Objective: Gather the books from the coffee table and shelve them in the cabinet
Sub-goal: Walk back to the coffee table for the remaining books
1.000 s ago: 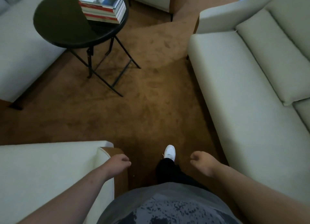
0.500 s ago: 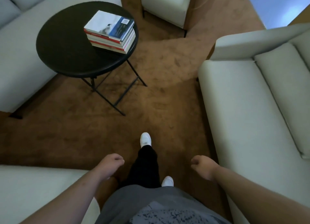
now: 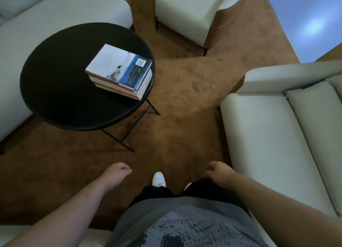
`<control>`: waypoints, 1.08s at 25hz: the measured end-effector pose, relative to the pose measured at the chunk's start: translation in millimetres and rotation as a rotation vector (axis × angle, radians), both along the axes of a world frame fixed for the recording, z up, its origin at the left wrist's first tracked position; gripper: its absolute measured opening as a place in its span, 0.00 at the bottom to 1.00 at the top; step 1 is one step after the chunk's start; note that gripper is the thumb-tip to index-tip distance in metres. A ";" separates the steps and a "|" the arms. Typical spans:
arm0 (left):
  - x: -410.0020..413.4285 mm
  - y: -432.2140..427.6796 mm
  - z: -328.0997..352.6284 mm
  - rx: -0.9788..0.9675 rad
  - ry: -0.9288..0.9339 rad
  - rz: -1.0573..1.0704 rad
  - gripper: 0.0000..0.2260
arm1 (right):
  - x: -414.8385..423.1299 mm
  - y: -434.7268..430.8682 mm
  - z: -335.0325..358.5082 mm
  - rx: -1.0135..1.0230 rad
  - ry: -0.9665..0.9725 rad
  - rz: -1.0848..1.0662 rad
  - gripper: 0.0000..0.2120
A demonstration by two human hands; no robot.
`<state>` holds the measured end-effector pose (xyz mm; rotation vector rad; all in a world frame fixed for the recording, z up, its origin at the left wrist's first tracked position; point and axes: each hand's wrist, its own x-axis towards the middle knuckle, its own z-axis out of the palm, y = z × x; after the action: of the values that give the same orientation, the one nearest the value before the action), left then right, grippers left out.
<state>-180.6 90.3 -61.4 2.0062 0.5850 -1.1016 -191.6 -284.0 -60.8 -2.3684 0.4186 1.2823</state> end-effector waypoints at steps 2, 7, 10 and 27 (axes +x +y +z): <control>22.4 -5.6 5.6 0.007 -0.021 0.006 0.10 | 31.9 -2.9 -0.9 0.013 0.018 0.037 0.17; 67.0 -24.8 3.1 0.091 -0.061 -0.006 0.12 | 122.1 -18.4 -5.9 0.042 0.035 0.166 0.09; 100.8 -43.7 7.0 0.129 -0.056 0.076 0.13 | 193.2 -34.1 -1.7 0.045 0.043 0.261 0.09; 229.2 -68.8 36.2 -0.227 -0.223 1.211 0.20 | 457.5 57.9 24.9 0.190 -0.039 0.788 0.17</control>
<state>48.7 21.5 -25.1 1.1579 1.2340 -0.1736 266.0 -226.1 -35.8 -2.4564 -0.6943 1.4825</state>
